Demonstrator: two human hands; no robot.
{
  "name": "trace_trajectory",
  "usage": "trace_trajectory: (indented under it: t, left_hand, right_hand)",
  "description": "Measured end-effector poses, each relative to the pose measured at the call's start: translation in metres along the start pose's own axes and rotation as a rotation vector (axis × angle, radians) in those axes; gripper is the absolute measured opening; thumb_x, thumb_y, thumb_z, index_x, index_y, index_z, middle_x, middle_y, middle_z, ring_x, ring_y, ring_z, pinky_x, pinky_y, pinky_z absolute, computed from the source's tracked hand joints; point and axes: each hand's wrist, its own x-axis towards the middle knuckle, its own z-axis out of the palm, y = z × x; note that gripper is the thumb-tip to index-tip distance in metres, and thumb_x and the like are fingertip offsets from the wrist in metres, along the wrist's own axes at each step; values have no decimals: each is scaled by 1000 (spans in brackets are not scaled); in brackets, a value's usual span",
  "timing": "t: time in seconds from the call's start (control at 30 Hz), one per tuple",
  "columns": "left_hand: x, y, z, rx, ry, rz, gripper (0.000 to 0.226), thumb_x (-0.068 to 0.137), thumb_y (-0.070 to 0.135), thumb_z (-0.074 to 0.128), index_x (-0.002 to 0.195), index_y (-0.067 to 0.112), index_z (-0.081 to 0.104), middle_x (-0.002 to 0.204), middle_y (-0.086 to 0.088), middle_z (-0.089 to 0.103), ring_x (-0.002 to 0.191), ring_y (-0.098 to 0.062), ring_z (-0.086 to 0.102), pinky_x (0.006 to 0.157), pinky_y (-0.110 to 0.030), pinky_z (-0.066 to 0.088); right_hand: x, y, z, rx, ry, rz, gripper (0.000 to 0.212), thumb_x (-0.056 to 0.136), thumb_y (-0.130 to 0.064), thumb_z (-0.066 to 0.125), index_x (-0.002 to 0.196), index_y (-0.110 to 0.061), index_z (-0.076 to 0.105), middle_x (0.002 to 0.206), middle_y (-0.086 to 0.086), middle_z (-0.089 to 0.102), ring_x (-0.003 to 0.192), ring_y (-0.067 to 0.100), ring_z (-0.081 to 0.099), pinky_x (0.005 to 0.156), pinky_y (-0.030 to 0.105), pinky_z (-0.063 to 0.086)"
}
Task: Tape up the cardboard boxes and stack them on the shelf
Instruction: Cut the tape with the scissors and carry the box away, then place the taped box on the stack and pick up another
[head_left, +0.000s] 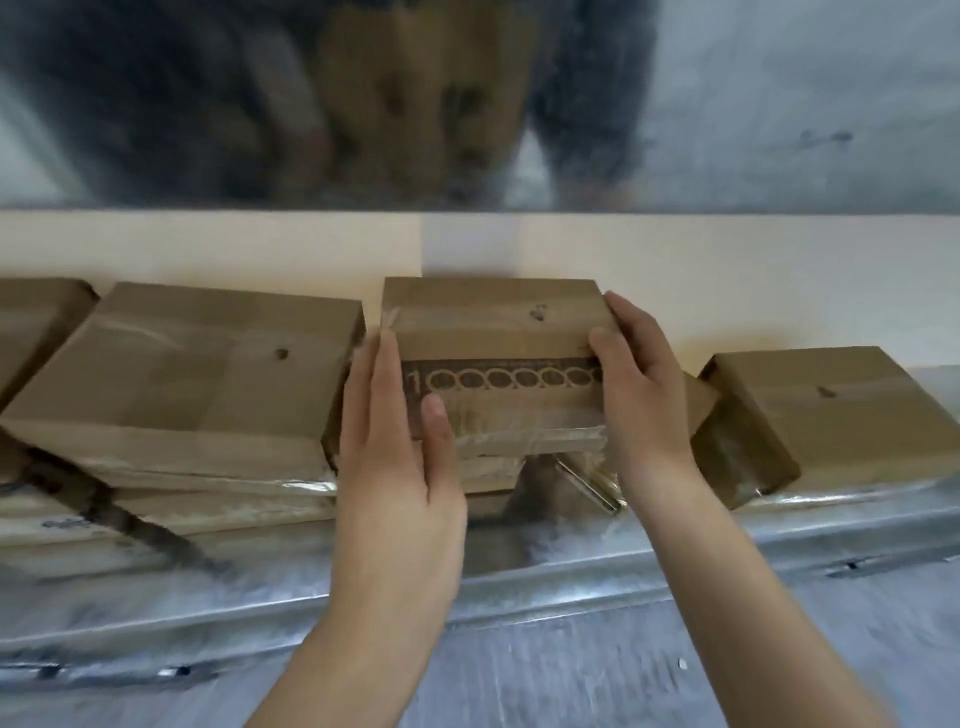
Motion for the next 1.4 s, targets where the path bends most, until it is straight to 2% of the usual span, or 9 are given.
trace_trajectory:
  t: [0.1, 0.2, 0.3, 0.4, 0.47, 0.67, 0.93, 1.2, 1.4]
  left_hand:
    - [0, -5, 5, 224, 6, 128, 58, 104, 36, 32, 152, 4, 37, 165, 2, 23, 155, -23, 7, 124, -25, 8]
    - [0, -5, 7, 398, 20, 205, 57, 101, 30, 34, 149, 0, 41, 163, -5, 29, 155, -30, 7, 126, -44, 6]
    - [2, 4, 10, 492, -6, 229, 57, 102, 29, 31, 153, 3, 35, 166, -5, 21, 155, -22, 0, 125, -45, -5]
    - [-9, 29, 17, 474, -27, 264, 58, 101, 28, 32, 156, 6, 29, 167, -3, 17, 155, -17, -3, 125, -42, -8]
    - [-30, 53, 27, 415, -59, 321, 58, 102, 27, 31, 157, 9, 26, 167, -1, 16, 155, -15, -3, 124, -40, -7]
    - [-118, 139, 79, 368, -184, 525, 58, 105, 26, 30, 159, 14, 17, 168, 4, 10, 155, -12, -2, 124, -40, 1]
    - [-175, 297, 117, 219, -117, 719, 58, 106, 31, 26, 160, 15, 14, 168, 5, 6, 154, -8, -6, 125, -36, -5]
    - [-149, 420, 146, 252, -3, 895, 62, 104, 40, 17, 161, 18, 5, 168, 5, -2, 153, -8, -11, 126, -43, -4]
    - [-83, 480, 207, 247, 0, 886, 64, 102, 43, 9, 161, 18, 7, 168, 6, 2, 152, -4, -13, 124, -38, -11]
  right_hand:
    - [-4, 4, 7, -89, -87, -50, 40, 103, -26, 48, 142, -34, 48, 123, -25, 58, 102, -15, 56, 85, 9, 49]
    - [-8, 5, 5, -158, -152, -59, 46, 104, -41, 43, 150, -40, 38, 146, -25, 46, 132, -8, 42, 114, 25, 37]
    - [-3, 1, -6, -412, -206, -166, 60, 101, -60, 23, 157, -40, 16, 163, -22, 16, 145, -12, 4, 124, 30, 6]
    - [-2, -6, -28, -648, -194, -418, 69, 100, -62, 9, 160, -29, 8, 166, -16, 2, 147, -10, -12, 124, 31, -9]
    - [-7, -10, -52, -680, -192, -489, 71, 98, -58, 9, 160, -24, 9, 167, -13, 2, 148, -9, -13, 123, 31, -11]
    - [-55, -21, -176, -738, -135, -587, 60, 105, -45, 18, 160, -21, 12, 167, -10, 7, 151, -2, -8, 126, 40, -3]
    - [-102, -98, -364, -827, 26, -735, 59, 106, -42, 20, 160, -22, 8, 167, -14, 2, 149, -5, -12, 124, 35, -9]
    - [-75, -193, -493, -918, 363, -853, 62, 104, -46, 20, 160, -22, 9, 167, -11, 4, 150, -3, -11, 125, 36, -8]
    - [-11, -225, -572, -1102, 501, -755, 60, 108, -39, 24, 160, -18, 4, 168, -5, 0, 152, 5, -12, 124, 39, -9]
